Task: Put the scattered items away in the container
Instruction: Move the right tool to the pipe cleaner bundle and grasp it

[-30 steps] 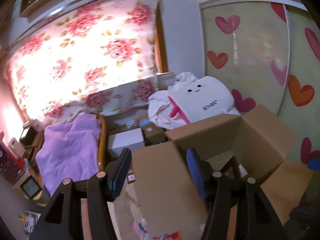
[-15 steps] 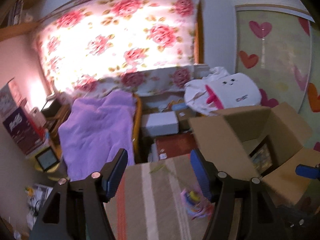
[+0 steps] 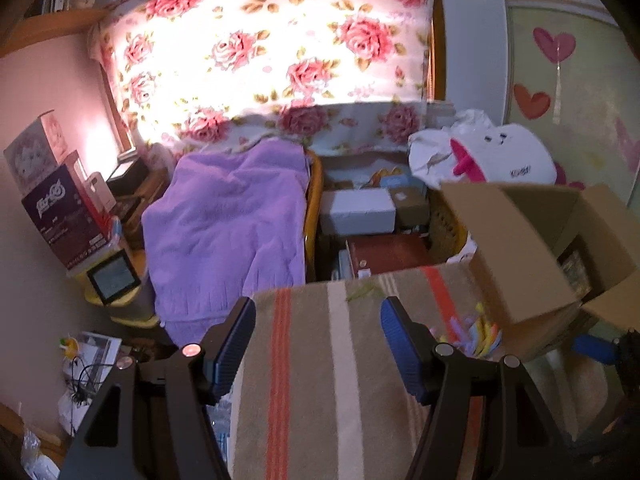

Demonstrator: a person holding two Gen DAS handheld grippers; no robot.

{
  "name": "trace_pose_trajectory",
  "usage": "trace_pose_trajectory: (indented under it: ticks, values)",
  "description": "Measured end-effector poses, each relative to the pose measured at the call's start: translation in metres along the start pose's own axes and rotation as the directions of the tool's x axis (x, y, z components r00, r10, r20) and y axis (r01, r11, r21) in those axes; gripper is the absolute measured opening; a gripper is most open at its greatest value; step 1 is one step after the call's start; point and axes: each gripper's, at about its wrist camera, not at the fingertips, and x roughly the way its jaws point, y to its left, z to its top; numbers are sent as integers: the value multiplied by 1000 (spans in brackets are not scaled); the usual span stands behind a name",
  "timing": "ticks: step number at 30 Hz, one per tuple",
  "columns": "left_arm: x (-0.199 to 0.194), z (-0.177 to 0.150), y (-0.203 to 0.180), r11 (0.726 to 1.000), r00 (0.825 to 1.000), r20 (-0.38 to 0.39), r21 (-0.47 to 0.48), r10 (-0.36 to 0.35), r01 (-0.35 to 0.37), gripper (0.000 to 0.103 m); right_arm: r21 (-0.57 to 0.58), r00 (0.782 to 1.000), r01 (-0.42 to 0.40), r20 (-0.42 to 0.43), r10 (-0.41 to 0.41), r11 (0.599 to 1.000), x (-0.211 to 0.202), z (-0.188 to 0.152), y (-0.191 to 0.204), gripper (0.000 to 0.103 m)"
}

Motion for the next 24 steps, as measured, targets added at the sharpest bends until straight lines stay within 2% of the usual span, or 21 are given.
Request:
trace_pose_trajectory:
  ticks: [3,7,13,19,24]
  values:
    - [11,-12,3,1000,1000,-17,-6,-7,7,69,7,1000,-3,17,3,1000,22,-14,3,90]
    - [33,-30,5,1000,998,-60,-14,-23,22,69,24,1000,-3,-3,3,1000,55,-21,4,90]
    - [63,-52,1,998,993,-101,-14,-66,65,69,40,999,45,-15,-44,998,92,-30,-6,90]
    - [86,-64,-8,989,982,-120,1,-146,148,69,50,997,82,-20,-81,995,120,-40,-15,90]
    - [101,-68,-12,986,976,-140,-2,-167,168,69,67,993,115,-33,-113,991,144,-44,-24,90]
